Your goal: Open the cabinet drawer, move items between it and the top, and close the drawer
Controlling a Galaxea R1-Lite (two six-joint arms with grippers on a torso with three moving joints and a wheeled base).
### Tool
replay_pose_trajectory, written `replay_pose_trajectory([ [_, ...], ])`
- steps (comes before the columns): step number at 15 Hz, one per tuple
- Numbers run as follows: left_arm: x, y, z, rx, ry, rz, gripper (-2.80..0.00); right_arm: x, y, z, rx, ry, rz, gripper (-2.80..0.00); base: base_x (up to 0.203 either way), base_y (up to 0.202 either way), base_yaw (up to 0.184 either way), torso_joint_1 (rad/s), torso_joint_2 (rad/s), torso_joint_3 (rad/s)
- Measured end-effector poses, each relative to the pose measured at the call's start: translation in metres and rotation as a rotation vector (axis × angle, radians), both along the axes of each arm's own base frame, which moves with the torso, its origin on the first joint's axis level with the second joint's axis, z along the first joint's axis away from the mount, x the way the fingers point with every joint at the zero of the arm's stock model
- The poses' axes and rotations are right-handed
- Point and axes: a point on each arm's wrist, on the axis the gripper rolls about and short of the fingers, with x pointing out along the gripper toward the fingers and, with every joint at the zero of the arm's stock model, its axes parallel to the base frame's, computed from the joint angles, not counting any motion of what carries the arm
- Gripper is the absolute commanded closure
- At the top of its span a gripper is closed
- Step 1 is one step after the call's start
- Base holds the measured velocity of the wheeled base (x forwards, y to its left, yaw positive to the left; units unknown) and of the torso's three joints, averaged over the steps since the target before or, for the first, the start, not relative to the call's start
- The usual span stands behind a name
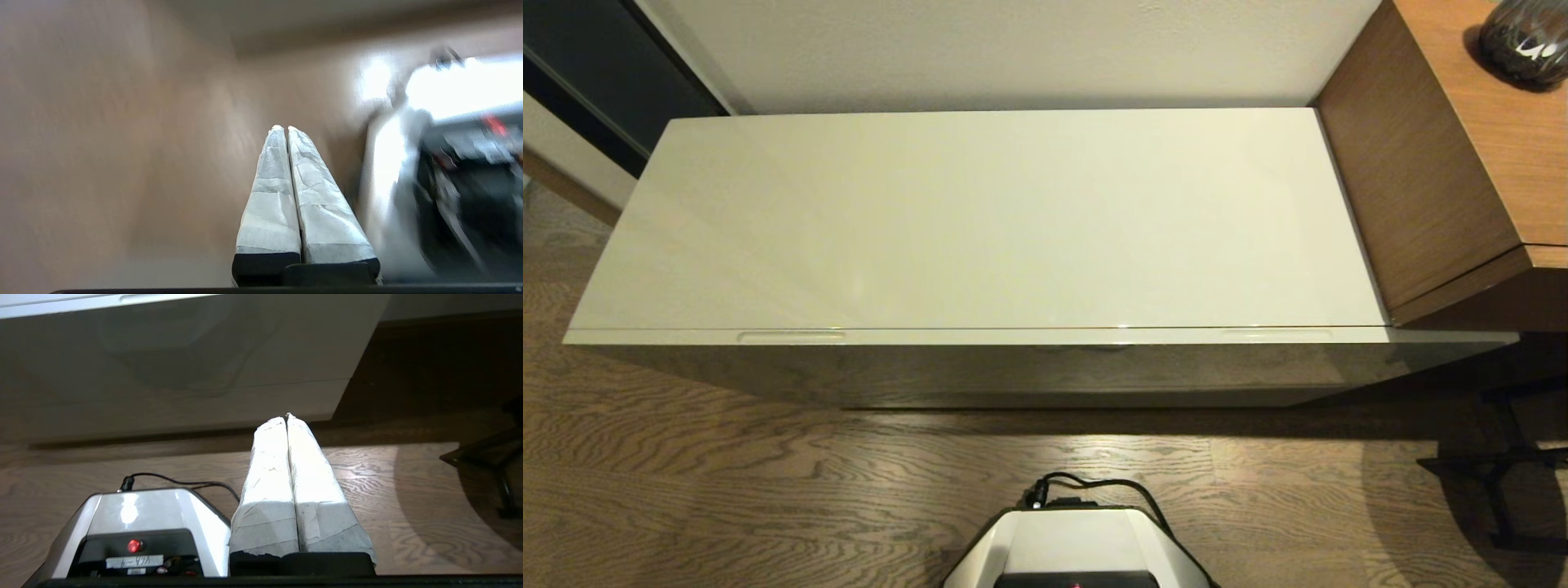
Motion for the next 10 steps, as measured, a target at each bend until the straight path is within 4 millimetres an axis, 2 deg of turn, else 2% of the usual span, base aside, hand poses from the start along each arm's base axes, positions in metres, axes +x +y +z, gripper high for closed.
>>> replay_pose_trajectory([
  [2,0.018,-0.002,-0.005,0.097,-0.180,-0.097,0.00,0.000,0.000,0.000,0.000,-0.002,0.000,0.00,0.000,0.000,0.000,0.000,0.00,0.000],
  [3,0.020,-0.002,0.003,0.146,-0.305,-0.129,0.00,0.000,0.000,0.000,0.000,-0.001,0.000,0.00,0.000,0.000,0.000,0.000,0.00,0.000],
  [5,0.021,-0.002,0.010,0.124,-0.407,-0.095,0.00,0.000,0.000,0.000,0.000,0.000,0.000,0.00,0.000,0.000,0.000,0.000,0.00,0.000],
  [10,0.023,-0.002,-0.009,-0.219,-0.256,-0.055,0.00,0.000,0.000,0.000,0.000,0.000,0.000,0.00,0.000,0.000,0.000,0.000,0.00,0.000],
])
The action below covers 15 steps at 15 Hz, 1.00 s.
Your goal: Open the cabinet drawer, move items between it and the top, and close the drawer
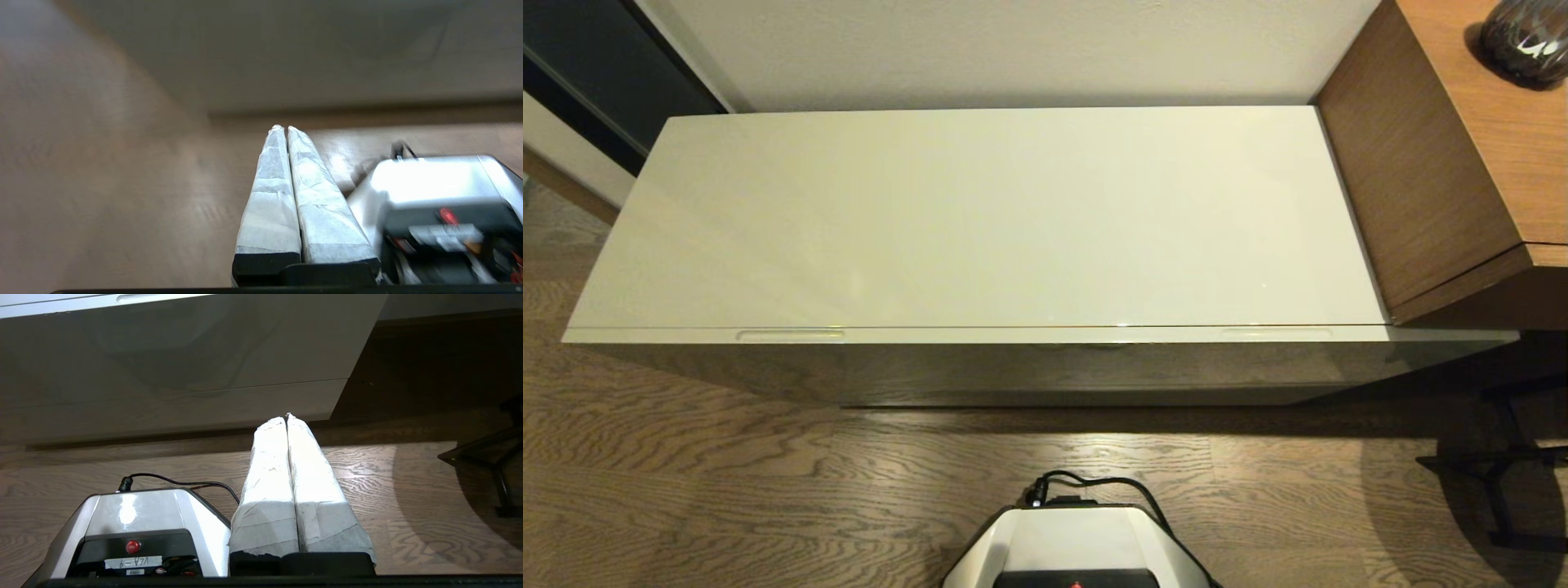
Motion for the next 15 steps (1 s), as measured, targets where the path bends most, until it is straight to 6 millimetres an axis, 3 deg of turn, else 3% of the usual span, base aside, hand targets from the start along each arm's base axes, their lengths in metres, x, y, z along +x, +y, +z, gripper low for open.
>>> replay_pose_trajectory([
  [15,0.0002,0.0000,0.0001,-0.029,-0.007,0.000,0.00,0.0000,0.0000,0.0000,-0.001,0.000,0.000,0.00,0.000,0.000,0.000,0.000,0.00,0.000],
])
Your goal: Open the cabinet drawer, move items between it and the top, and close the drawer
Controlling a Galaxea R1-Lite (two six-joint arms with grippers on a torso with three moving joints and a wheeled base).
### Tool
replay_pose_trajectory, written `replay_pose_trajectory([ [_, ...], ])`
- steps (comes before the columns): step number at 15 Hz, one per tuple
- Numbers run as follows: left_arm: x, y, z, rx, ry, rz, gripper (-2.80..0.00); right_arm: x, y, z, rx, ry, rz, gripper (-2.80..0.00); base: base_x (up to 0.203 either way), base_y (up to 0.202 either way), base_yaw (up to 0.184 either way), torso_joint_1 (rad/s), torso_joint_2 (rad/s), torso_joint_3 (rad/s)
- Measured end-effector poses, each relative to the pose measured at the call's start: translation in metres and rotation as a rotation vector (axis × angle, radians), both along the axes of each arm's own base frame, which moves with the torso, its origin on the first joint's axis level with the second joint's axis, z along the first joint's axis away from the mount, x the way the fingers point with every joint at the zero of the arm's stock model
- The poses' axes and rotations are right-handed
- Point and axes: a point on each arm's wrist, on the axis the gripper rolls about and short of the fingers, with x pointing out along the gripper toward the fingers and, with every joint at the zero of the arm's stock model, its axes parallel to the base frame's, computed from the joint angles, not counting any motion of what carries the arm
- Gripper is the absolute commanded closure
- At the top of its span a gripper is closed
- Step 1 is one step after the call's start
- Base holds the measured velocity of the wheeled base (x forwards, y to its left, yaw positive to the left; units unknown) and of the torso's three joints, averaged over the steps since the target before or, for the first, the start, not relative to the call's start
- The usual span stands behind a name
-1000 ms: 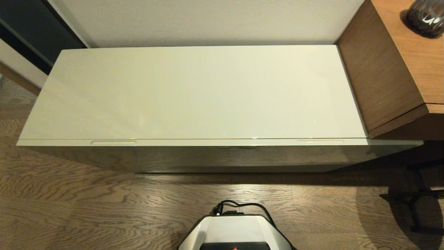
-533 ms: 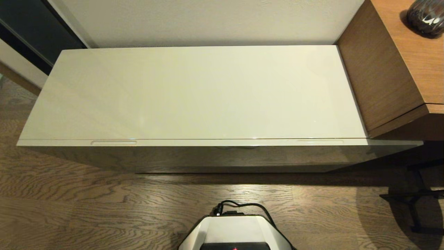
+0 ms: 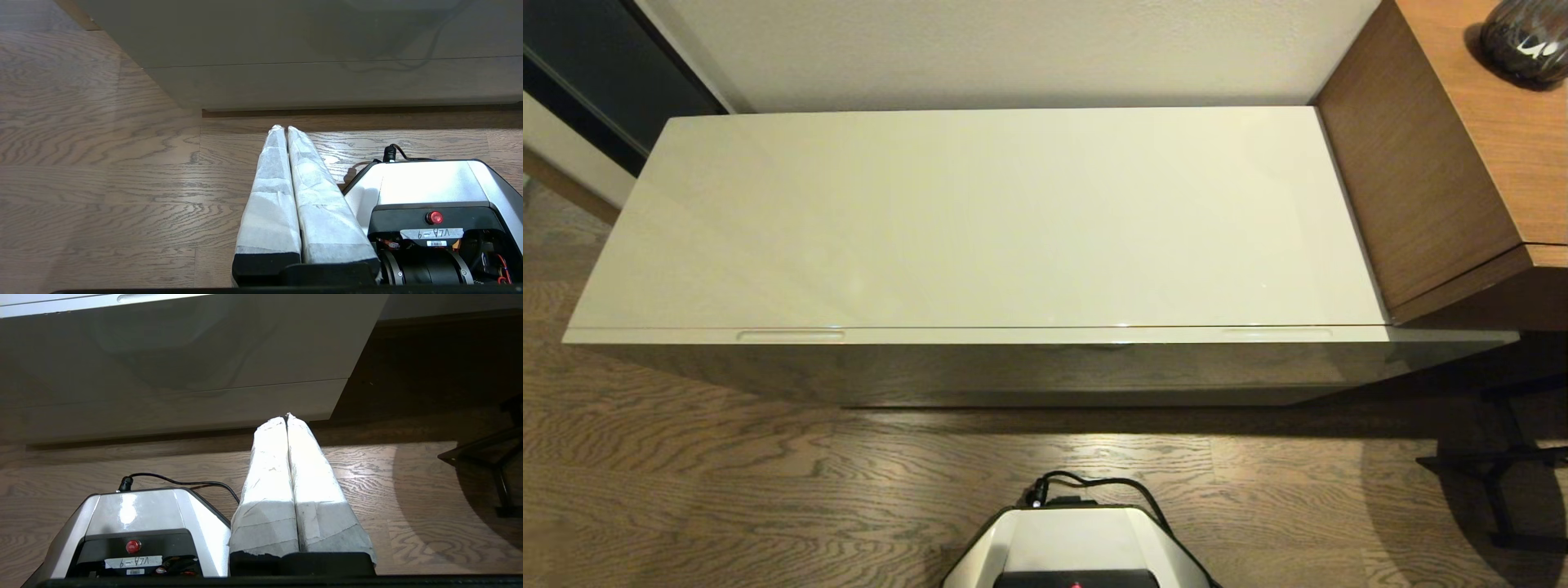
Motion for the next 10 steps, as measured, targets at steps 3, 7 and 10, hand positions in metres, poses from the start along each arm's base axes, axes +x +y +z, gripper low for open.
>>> replay_pose_trajectory([
  [3,0.0000,0.0000,0.0001,0.000,0.000,0.000,0.00,0.0000,0.0000,0.0000,0.000,0.000,0.000,0.00,0.000,0.000,0.000,0.000,0.00,0.000],
  [7,0.0000,0.0000,0.0001,0.000,0.000,0.000,0.00,0.0000,0.0000,-0.0002,-0.001,0.002,-0.001,0.00,0.000,0.000,0.000,0.000,0.00,0.000],
  [10,0.0000,0.0000,0.0000,0.000,0.000,0.000,0.00,0.0000,0.0000,-0.0003,-0.001,0.003,0.000,0.00,0.000,0.000,0.000,0.000,0.00,0.000],
])
